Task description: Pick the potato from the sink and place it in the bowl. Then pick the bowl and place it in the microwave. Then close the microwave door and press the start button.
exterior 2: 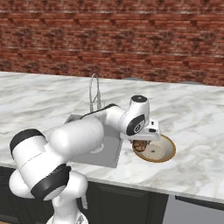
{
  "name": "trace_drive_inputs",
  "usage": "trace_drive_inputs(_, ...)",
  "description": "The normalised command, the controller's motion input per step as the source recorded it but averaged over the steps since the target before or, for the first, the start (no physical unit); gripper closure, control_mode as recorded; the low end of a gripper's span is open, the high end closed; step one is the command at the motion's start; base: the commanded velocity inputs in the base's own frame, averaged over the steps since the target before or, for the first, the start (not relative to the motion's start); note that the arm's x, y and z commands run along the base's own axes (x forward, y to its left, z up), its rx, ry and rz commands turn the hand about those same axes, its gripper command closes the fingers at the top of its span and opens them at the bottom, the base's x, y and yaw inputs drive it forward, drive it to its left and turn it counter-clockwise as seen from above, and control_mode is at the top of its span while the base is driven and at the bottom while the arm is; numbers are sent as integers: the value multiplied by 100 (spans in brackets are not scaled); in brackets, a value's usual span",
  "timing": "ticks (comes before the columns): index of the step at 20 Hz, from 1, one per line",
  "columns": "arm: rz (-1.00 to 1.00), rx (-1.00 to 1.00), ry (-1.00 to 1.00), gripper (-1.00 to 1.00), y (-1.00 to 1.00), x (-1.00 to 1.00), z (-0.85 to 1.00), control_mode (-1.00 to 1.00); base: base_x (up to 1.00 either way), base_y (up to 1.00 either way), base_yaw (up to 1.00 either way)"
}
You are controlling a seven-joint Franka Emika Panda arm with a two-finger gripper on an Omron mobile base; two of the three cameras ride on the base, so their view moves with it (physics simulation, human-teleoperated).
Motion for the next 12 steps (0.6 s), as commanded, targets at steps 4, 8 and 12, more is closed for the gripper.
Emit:
trace_drive_inputs(4, 3, -6, 0, 100, -18, 47, -33, -100, 0, 0, 0)
trace_drive_inputs(8, 1, -1, 0, 100, -21, 39, -23, -100, 0, 0, 0)
trace_drive_inputs(12, 2, 0, 0, 100, -28, 42, -26, -100, 0, 0, 0)
